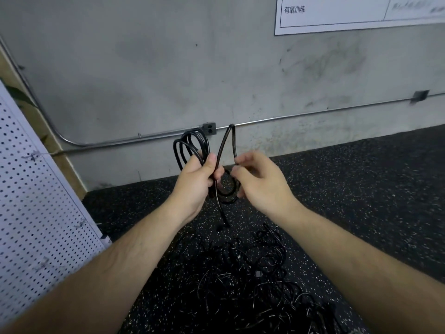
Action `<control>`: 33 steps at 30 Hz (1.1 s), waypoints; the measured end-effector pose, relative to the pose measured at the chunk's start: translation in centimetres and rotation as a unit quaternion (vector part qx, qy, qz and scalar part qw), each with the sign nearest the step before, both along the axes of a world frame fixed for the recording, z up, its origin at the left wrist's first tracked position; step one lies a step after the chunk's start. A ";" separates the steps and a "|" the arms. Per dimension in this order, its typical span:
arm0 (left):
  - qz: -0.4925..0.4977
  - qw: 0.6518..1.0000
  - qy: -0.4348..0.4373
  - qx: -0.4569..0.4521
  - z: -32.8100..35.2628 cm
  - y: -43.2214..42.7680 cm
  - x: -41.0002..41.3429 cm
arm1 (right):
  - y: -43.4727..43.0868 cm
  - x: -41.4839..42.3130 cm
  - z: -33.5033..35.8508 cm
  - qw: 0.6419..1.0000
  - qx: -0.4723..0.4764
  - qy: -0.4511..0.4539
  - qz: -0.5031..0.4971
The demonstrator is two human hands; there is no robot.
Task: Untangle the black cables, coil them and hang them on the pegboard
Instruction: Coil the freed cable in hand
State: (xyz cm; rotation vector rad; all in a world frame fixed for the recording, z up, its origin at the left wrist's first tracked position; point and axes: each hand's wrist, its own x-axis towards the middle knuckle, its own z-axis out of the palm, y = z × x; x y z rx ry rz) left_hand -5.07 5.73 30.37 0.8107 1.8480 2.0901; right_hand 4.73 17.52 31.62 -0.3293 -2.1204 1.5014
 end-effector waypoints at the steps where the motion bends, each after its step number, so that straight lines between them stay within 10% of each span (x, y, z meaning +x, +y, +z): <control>1: -0.013 1.000 -0.001 -0.010 0.0 -0.1 0.2 | 0.1 -0.2 0.4 0.999 -0.007 0.036 -0.016; 11: -0.199 0.964 -0.175 0.009 0.3 -0.8 0.9 | 1.5 -1.9 1.1 0.994 0.084 0.063 -0.024; 17: -0.304 0.912 -0.269 0.058 0.8 -1.5 0.9 | 0.3 -2.4 0.0 0.962 -0.224 -0.084 0.127; 29: -0.366 0.889 -0.276 0.023 1.7 -2.2 0.6 | 0.5 -1.4 0.2 0.934 -0.258 -0.079 0.235; 33: -0.265 0.936 -0.230 -0.015 1.3 -2.5 0.0 | 1.1 -1.4 -0.1 0.947 -0.232 -0.007 0.221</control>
